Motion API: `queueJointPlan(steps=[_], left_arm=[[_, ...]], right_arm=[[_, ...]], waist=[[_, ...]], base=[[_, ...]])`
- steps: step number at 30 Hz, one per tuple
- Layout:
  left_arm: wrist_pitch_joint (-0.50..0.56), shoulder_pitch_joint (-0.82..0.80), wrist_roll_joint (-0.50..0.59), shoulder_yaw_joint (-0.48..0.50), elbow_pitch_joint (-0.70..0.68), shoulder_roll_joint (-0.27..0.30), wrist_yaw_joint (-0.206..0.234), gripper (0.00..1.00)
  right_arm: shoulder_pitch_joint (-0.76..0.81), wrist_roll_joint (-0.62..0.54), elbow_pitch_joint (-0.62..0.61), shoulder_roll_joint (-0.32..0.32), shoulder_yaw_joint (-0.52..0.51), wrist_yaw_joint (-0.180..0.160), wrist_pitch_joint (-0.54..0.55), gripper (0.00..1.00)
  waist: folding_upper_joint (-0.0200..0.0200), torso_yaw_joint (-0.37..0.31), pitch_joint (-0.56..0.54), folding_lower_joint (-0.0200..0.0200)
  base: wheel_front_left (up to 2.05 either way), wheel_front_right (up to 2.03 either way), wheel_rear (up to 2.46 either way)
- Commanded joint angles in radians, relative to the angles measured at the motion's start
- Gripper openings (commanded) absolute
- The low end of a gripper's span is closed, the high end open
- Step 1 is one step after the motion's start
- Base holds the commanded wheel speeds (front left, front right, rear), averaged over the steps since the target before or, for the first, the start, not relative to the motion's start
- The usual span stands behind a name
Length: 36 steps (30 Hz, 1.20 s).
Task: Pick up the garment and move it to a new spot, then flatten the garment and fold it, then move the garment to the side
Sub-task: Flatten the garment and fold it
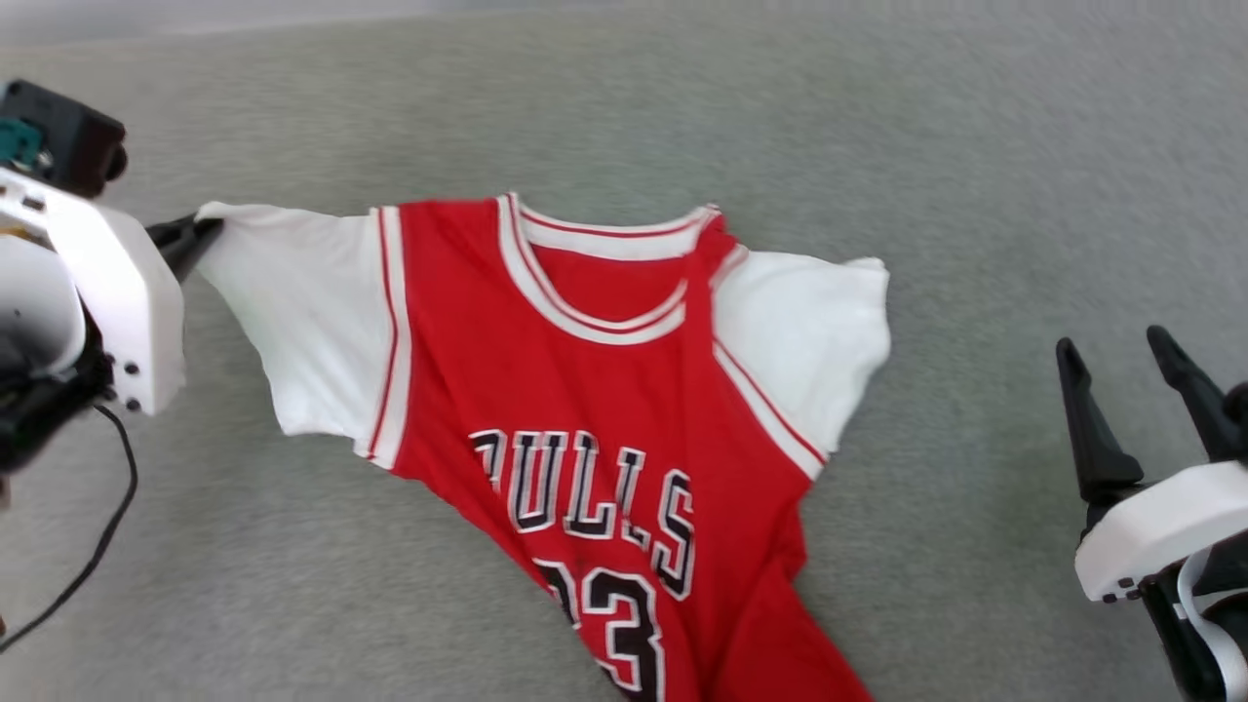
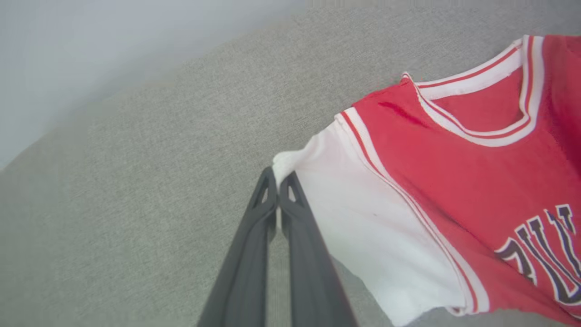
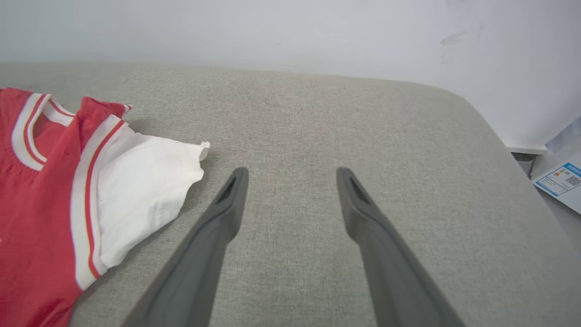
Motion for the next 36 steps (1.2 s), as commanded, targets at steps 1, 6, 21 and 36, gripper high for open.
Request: queueJointPlan(steps=[1,6,21,36], left_arm=[[-0.023,0.029,0.006,0.007,-0.031,0.007,0.011,0.0],[-0.079,0.113,0.005,0.019,-0.181,0.021,0.054,0.0],[-0.151,0.223,0.037,0.022,-0.508,0.024,0.145,0.0],[-0.167,0.17,0.086,-0.029,-0.532,-0.038,0.128,0.0]], right_arm=[[0.002,0.009,-0.011,-0.022,0.012,-0.001,0.035,1.0],[-0.045,0.064,-0.03,-0.129,0.065,-0.001,0.223,1.0],[-0.436,0.218,0.145,-0.374,0.298,-0.001,0.846,1.0],[-0.512,0.233,0.488,-0.421,0.508,0.0,0.893,1.0]], waist=[[-0.0001,0.066,-0.051,0.0],[-0.0001,0.139,-0.07,0.0],[-0.0001,0.293,0.009,0.0],[-0.0001,0.374,0.072,0.0]], base=[[0.0,0.0,0.0],[0.0,0.0,0.0],[0.0,0.0,0.0],[0.0,0.0,0.0]])
